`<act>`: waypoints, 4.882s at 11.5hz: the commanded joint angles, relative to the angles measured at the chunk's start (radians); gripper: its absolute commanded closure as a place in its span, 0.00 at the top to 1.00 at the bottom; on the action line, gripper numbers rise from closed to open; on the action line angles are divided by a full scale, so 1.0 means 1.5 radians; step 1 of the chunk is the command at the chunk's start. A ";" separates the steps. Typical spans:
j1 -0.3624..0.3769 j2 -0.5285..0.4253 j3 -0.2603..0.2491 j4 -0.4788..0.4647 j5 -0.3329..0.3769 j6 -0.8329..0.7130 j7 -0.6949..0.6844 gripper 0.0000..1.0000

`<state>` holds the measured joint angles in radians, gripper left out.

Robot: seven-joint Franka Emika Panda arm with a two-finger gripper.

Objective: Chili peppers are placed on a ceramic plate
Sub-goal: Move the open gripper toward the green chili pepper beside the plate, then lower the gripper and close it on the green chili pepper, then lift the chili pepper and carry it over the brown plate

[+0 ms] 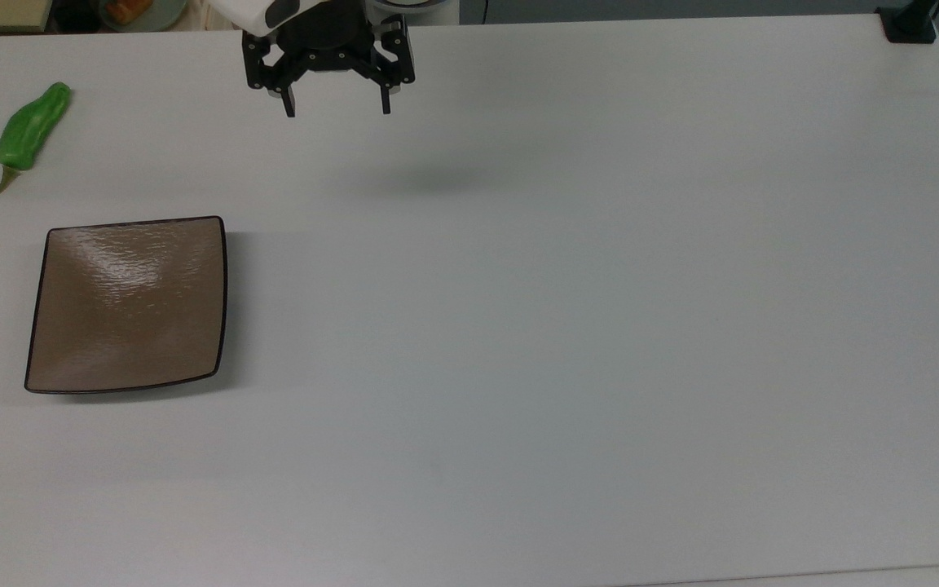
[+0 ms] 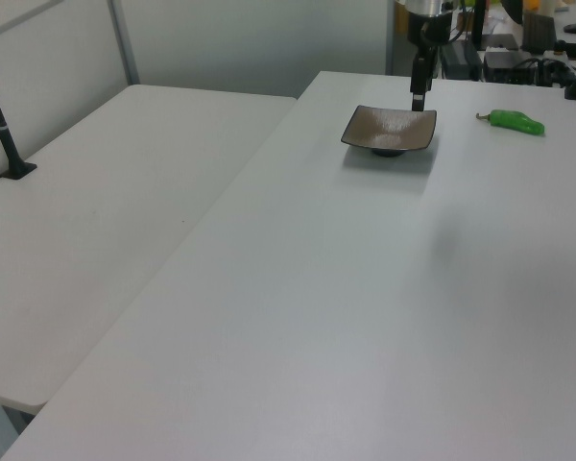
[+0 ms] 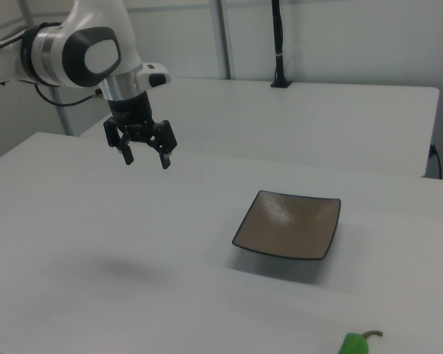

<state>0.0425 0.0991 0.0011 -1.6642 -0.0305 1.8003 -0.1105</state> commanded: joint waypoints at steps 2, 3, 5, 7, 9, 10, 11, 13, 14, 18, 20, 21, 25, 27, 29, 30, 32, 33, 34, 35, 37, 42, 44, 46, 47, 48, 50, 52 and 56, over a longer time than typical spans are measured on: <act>0.007 -0.015 -0.008 -0.007 -0.009 -0.021 0.011 1.00; 0.005 -0.016 -0.009 -0.007 -0.011 -0.021 0.005 1.00; 0.002 -0.016 -0.012 -0.007 -0.019 -0.018 0.002 1.00; 0.000 -0.013 -0.023 -0.009 -0.072 -0.014 -0.004 1.00; -0.004 -0.011 -0.037 -0.010 -0.104 -0.013 -0.027 1.00; -0.004 -0.010 -0.053 -0.011 -0.106 -0.010 -0.043 1.00; -0.007 -0.007 -0.064 -0.012 -0.114 -0.002 -0.055 1.00; -0.014 -0.005 -0.087 -0.023 -0.122 0.019 -0.067 1.00; -0.018 -0.005 -0.102 -0.026 -0.123 0.034 -0.078 1.00; -0.046 -0.005 -0.157 -0.048 -0.124 0.046 -0.084 1.00; -0.057 -0.004 -0.179 -0.076 -0.124 0.093 -0.084 1.00; -0.068 -0.003 -0.183 -0.094 -0.124 0.132 -0.084 1.00; -0.086 0.067 -0.246 -0.110 -0.124 0.243 -0.103 1.00; -0.115 0.093 -0.253 -0.112 -0.124 0.269 -0.130 1.00; -0.147 0.117 -0.253 -0.117 -0.122 0.298 -0.148 1.00; -0.161 0.127 -0.252 -0.117 -0.122 0.310 -0.153 1.00; -0.187 0.152 -0.252 -0.117 -0.121 0.322 -0.174 1.00; -0.207 0.162 -0.250 -0.117 -0.115 0.342 -0.174 1.00; -0.218 0.176 -0.248 -0.119 -0.113 0.367 -0.174 1.00; -0.224 0.193 -0.248 -0.121 -0.111 0.381 -0.174 1.00; -0.235 0.213 -0.246 -0.122 -0.111 0.393 -0.174 1.00; -0.240 0.235 -0.245 -0.122 -0.098 0.394 -0.173 0.41; -0.240 0.234 -0.244 -0.120 -0.068 0.394 -0.178 0.16; -0.240 0.234 -0.240 -0.114 -0.041 0.394 -0.181 0.15; -0.238 0.232 -0.238 -0.112 -0.032 0.393 -0.180 0.15; -0.236 0.229 -0.229 -0.096 -0.016 0.392 -0.179 0.15; -0.232 0.223 -0.209 -0.070 0.057 0.392 -0.172 0.15; -0.226 0.221 -0.190 -0.038 0.147 0.385 -0.168 0.15; -0.223 0.197 -0.147 -0.021 0.194 0.382 -0.064 0.12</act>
<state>-0.2933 0.4302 -0.2513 -1.6813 0.2428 2.3748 -0.2917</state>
